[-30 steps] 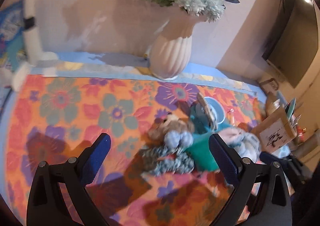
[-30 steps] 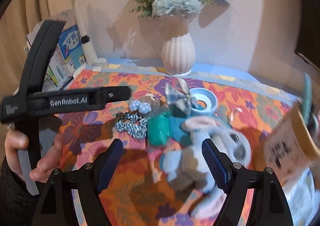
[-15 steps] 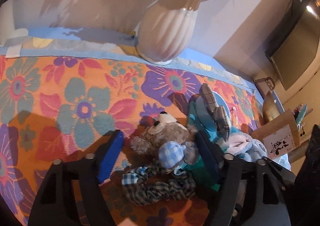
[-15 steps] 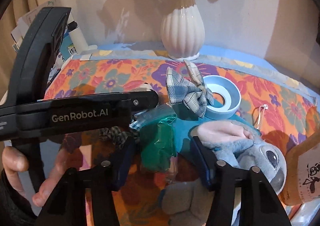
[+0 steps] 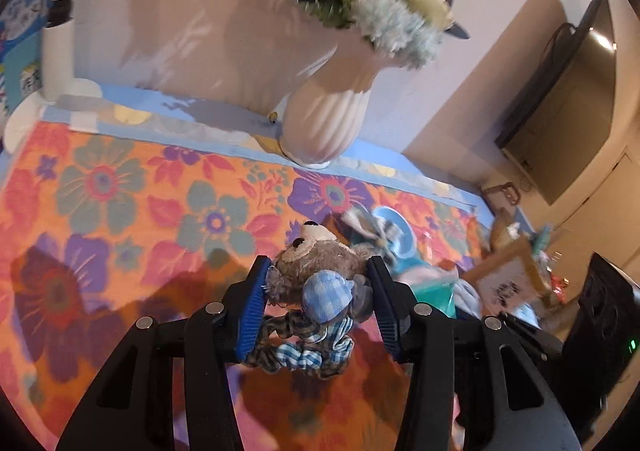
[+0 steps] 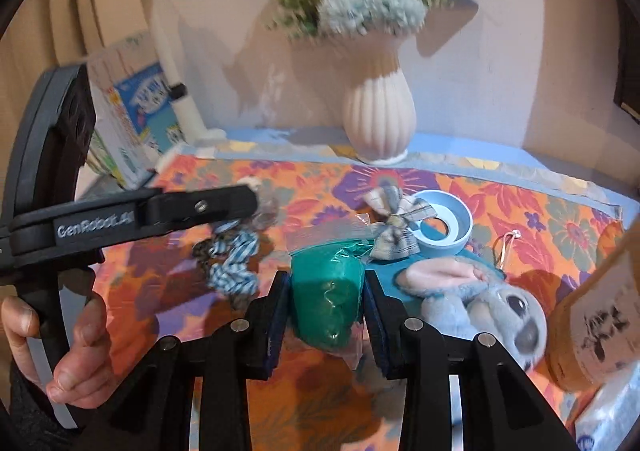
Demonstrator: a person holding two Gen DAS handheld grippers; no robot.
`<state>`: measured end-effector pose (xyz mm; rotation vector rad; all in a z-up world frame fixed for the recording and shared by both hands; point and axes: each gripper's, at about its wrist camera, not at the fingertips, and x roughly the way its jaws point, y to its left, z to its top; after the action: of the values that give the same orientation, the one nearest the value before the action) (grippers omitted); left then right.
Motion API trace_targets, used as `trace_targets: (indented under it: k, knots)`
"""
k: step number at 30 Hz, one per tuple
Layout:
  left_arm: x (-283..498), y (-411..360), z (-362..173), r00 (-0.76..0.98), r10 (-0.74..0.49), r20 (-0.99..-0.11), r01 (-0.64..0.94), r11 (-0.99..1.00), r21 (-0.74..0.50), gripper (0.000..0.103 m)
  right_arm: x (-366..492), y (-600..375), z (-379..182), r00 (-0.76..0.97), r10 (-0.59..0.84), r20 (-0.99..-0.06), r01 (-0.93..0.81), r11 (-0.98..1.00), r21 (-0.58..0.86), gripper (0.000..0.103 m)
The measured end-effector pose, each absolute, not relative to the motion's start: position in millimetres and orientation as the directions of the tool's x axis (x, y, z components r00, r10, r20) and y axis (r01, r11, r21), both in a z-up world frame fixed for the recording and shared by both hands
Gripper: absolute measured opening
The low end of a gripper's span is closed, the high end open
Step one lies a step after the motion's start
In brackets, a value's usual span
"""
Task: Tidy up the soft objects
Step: 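Grasp the green packet with the right gripper while the left grasps the brown bear and scrunchie, then carry the green packet and bear to the glass plate and open both grippers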
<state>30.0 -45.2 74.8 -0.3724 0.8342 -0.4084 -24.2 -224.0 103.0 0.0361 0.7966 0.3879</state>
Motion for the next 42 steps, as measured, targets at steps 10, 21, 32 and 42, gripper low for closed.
trace_targets:
  k: [10,21,32,42]
  knots:
    - [-38,-42,68,0.526,-0.392,-0.755,0.225,0.920,-0.321,0.047,-74,-219,56,0.477,0.417,-0.774,-0.332,0.901,0.281,0.035]
    - [-69,-49,27,0.565,-0.354,-0.745,0.228,0.935,-0.272,0.077,-85,-234,38,0.482,0.472,-0.738,-0.345,0.877,0.335,0.065]
    - [-72,-57,24,0.587,-0.261,-0.766,0.201,0.964,-0.174,0.048,-98,-202,37,0.566,0.293,-0.770,-0.364,0.928,0.085,0.037]
    - [-77,-67,36,0.643,-0.220,-0.734,0.208,0.972,-0.110,0.032,-105,-208,58,0.645,0.271,-0.714,-0.330,0.942,0.060,0.037]
